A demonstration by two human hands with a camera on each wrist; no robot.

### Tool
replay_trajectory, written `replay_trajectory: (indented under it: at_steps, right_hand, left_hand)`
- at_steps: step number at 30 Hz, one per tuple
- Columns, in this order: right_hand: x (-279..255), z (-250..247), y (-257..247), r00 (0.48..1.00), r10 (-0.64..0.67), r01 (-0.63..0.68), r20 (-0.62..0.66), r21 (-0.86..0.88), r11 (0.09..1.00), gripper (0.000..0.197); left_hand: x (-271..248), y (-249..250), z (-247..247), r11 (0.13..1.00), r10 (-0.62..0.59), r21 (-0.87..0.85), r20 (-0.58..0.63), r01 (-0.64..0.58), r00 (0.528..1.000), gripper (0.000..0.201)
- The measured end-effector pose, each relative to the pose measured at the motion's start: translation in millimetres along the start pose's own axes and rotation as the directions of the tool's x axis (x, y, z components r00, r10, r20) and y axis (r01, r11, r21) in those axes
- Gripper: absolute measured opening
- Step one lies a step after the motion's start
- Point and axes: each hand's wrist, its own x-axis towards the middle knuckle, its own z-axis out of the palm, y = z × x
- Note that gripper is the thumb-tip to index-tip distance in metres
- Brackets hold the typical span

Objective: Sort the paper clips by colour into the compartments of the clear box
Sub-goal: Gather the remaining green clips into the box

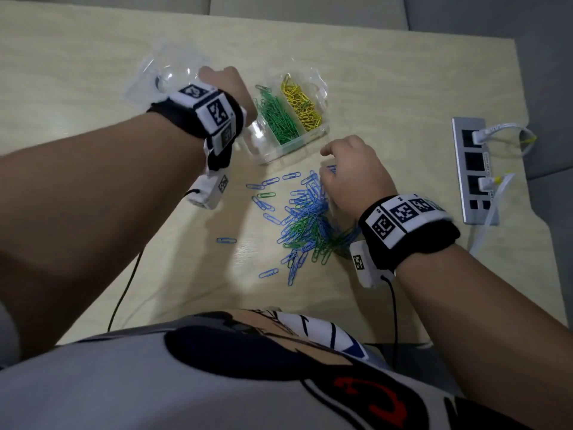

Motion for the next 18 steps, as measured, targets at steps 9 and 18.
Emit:
replay_trajectory:
  at_steps: [9,18]
  right_hand:
    - [27.7,-0.5,-1.2,0.984,-0.144,0.128,-0.104,-0.149,0.981,0.035]
    - [52.5,-0.9,5.3,0.989,-0.061,0.014,-0.133,-0.328,0.944,0.022]
  left_hand:
    - [-13.6,-11.9,27.2,0.992,-0.032,-0.117,0.041,0.037,0.999,0.045]
    - [-20.7,-6.8,30.5,0.983,0.165,-0.095,0.101,-0.156,0.981,0.044]
